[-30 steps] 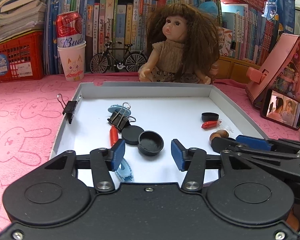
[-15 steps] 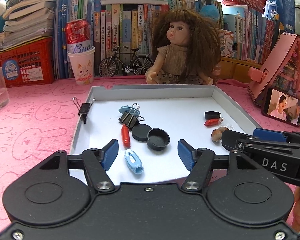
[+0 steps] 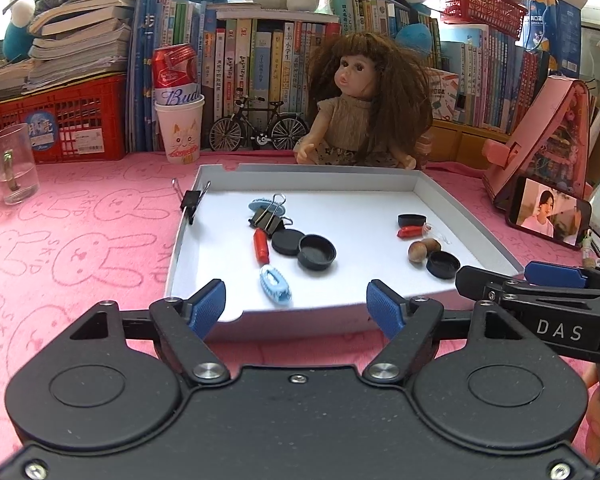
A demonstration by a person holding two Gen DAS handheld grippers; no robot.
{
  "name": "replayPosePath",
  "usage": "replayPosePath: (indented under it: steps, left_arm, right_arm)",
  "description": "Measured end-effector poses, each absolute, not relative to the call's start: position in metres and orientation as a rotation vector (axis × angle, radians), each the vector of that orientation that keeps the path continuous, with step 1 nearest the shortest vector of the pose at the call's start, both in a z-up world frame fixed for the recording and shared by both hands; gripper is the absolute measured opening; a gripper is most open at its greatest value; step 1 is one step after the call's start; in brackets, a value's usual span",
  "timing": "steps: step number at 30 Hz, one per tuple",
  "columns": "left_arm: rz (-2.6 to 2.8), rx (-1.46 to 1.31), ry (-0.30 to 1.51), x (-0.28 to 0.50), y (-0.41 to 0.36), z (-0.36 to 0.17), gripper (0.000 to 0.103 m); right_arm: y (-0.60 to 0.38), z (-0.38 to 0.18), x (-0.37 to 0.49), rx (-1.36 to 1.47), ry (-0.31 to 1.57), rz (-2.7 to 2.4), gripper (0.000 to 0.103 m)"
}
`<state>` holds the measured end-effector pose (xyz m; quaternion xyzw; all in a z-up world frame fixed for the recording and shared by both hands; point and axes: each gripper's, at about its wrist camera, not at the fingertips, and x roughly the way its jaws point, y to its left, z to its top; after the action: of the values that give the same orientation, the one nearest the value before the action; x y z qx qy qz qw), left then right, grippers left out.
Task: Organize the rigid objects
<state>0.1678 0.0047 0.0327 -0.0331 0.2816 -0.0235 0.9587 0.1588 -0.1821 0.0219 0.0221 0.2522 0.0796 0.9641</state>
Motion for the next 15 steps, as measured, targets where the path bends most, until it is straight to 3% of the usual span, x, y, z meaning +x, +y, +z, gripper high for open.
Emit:
replayPosePath:
  steps: [15]
  left_arm:
    - [-0.006,-0.042,0.652,0.147,0.012,0.006,0.076]
  right_arm:
    - [-0.179,-0.004,0.142,0.001,0.593,0.142,0.096]
